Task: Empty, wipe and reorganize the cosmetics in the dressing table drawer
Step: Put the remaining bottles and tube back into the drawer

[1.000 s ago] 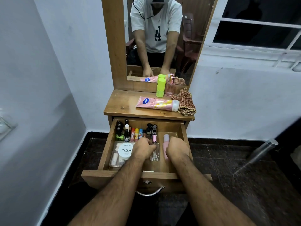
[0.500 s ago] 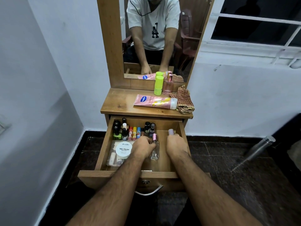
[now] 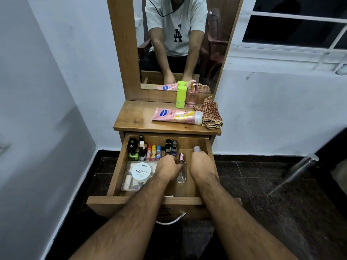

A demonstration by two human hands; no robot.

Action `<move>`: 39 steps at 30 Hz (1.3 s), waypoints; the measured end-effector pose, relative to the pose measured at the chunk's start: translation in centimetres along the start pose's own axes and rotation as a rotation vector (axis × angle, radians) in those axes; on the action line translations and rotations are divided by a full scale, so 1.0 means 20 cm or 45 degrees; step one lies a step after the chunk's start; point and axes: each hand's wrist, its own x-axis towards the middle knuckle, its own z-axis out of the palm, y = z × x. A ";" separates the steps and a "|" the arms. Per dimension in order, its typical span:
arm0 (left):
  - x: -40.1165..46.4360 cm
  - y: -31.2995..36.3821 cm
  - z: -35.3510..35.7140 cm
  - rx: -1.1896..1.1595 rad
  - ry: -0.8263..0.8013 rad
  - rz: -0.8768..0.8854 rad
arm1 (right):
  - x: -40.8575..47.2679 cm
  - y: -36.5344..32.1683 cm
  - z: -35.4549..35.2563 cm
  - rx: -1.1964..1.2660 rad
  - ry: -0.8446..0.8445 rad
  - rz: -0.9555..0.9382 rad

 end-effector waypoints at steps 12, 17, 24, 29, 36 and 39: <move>0.10 0.14 0.08 0.079 0.095 -0.083 | 0.00 0.01 -0.01 0.115 -0.045 0.094; 0.12 0.19 0.11 0.063 0.145 -0.073 | 0.00 0.01 0.00 0.221 -0.025 0.136; 0.15 0.20 0.14 0.051 0.228 -0.049 | 0.01 0.02 -0.01 0.319 -0.040 0.187; 0.13 0.17 0.15 0.080 0.295 -0.044 | 0.01 0.03 0.00 0.258 -0.067 0.101; 0.11 0.11 0.10 0.017 0.160 -0.133 | 0.02 0.03 0.01 0.142 0.068 0.229; 0.10 0.10 0.08 -0.099 0.033 -0.159 | 0.03 0.02 0.02 0.136 0.012 0.263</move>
